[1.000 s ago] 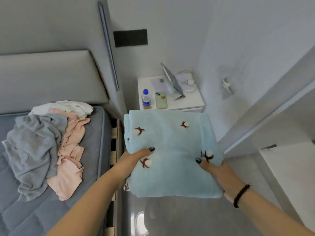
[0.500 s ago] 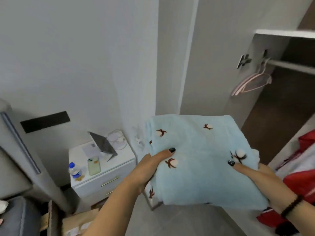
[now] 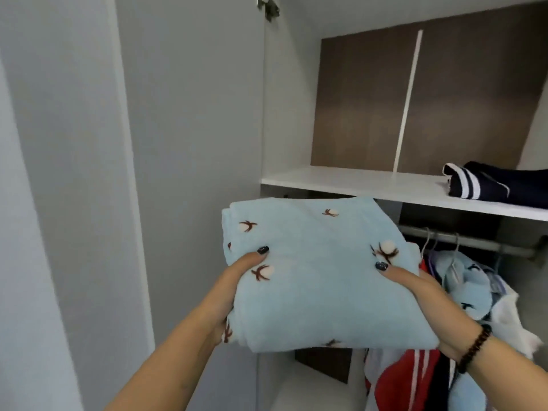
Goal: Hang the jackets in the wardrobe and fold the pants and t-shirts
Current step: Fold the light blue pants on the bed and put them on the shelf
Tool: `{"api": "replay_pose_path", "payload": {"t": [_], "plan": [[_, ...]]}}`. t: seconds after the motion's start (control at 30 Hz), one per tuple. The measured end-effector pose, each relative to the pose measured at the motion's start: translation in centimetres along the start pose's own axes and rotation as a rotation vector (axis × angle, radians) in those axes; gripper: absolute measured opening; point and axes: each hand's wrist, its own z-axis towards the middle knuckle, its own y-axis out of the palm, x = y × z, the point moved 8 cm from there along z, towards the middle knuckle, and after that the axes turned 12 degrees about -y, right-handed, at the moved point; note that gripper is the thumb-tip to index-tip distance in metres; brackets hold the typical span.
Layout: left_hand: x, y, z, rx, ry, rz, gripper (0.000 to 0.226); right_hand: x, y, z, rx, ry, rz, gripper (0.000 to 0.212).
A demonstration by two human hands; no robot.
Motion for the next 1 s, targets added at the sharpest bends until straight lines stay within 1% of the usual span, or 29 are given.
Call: {"api": "replay_pose_path", "payload": {"t": [0.03,0.07,0.1,0.13,0.17,0.2,0.23,0.27,0.37,0.5,0.67,0.8,0.83,0.93,1.0], "plan": [[1.7,0.8,1.8,-0.006,0.002,-0.004,0.05,-1.1,-0.3,1.3,0.022,-0.038,0.002,0.088],[2.9,1.3,3.4,-0.061,0.045,-0.009,0.055,-2.1,-0.7,2.5,0.044,-0.067,0.001,0.09],[4.1,2.5,4.5,-0.149,0.09,0.043,0.063,-3.1,-1.0,3.7,0.064,-0.088,-0.007,0.087],[4.9,4.1,5.3,-0.182,0.008,0.047,0.07,-4.1,-1.3,4.7,0.084,-0.111,-0.022,0.077],[5.5,5.0,6.5,-0.168,-0.046,-0.018,0.063,-5.1,-1.8,5.7,0.11,-0.133,-0.039,0.064],[6.2,5.9,7.5,-0.207,-0.069,-0.084,0.051,-6.1,-2.3,6.6,0.136,-0.152,-0.06,0.055],[6.8,6.5,8.4,-0.279,-0.063,-0.098,0.042,-7.1,-2.7,7.4,0.156,-0.164,-0.081,0.049],[7.4,7.2,9.4,-0.314,-0.056,-0.091,0.039,-8.0,-3.3,8.4,0.174,-0.175,-0.102,0.045],[9.4,9.8,12.9,-0.338,-0.03,-0.112,0.039,-10.6,-5.8,10.7,0.234,-0.203,-0.164,0.033],[10.7,15.3,16.8,-0.412,0.001,-0.146,0.033,-13.9,-10.8,13.3,0.318,-0.2,-0.25,0.03],[12.4,23.2,21.4,-0.482,0.062,-0.145,0.025,-18.0,-18.2,16.0,0.375,-0.23,-0.383,0.043],[13.7,30.7,24.2,-0.536,0.113,-0.153,0.016,-21.5,-24.7,17.7,0.454,-0.267,-0.404,0.05],[14.0,32.8,25.0,-0.547,0.119,-0.149,0.015,-22.4,-26.3,18.0,0.477,-0.275,-0.406,0.045],[13.8,38.9,27.0,-0.586,0.106,-0.133,0.016,-24.5,-30.9,18.2,0.535,-0.279,-0.41,0.023],[12.6,42.4,28.3,-0.622,0.072,-0.124,0.018,-24.7,-33.6,18.2,0.601,-0.246,-0.4,0.019]]}}
